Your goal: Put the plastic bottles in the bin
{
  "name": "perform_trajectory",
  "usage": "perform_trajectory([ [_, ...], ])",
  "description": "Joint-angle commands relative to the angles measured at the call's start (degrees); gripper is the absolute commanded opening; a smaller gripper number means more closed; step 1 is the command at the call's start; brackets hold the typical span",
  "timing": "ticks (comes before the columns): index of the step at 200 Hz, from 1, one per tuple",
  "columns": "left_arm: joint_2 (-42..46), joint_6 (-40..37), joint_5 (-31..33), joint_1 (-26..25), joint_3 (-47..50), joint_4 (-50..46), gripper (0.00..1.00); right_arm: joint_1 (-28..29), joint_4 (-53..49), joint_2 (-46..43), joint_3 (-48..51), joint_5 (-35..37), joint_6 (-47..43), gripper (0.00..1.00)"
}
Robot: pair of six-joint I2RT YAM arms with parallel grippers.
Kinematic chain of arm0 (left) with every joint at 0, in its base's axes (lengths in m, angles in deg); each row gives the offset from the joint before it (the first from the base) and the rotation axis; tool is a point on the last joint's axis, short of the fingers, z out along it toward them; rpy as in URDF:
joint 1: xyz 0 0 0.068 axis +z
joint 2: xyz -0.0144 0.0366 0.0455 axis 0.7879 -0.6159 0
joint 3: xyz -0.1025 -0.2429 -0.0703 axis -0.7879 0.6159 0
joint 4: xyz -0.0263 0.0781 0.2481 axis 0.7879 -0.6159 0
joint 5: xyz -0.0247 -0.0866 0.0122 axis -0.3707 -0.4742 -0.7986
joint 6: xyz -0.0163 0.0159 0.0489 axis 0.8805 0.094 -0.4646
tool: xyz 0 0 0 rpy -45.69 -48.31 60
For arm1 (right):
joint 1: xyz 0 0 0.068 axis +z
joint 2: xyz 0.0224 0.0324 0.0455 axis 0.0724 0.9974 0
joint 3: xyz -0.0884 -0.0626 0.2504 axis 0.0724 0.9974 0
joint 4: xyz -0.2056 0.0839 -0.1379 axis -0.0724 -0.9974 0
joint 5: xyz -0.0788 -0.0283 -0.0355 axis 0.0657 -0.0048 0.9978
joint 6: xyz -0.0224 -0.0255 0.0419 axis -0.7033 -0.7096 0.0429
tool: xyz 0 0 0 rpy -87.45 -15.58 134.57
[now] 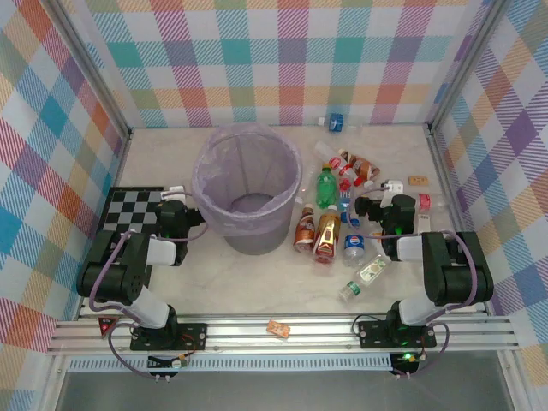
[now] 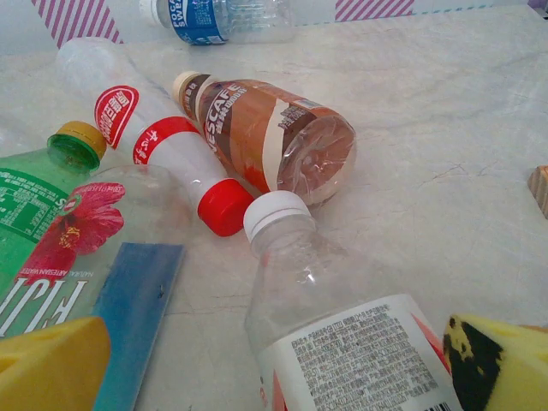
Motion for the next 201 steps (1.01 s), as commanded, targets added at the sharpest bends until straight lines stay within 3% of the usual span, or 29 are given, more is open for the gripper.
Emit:
perform_trajectory([
  [1,-0.01,0.18,-0.66,-0.06,-0.24,1.81,1.00,-0.20,0.79,-0.12,-0.14,-0.85,-0.68,0.99],
  [157,0.51,0.43,-0.24,0.16,0.16,2.30,0.99,-0.19,0.68,-0.18,-0.35,-0.85,-0.64,0.99],
  [201,12.39,3.21,6.39,0.37,-1.65,-11.34,1.00,-0.17,-23.48,-11.41,-8.66,0.22,0.38,1.00],
])
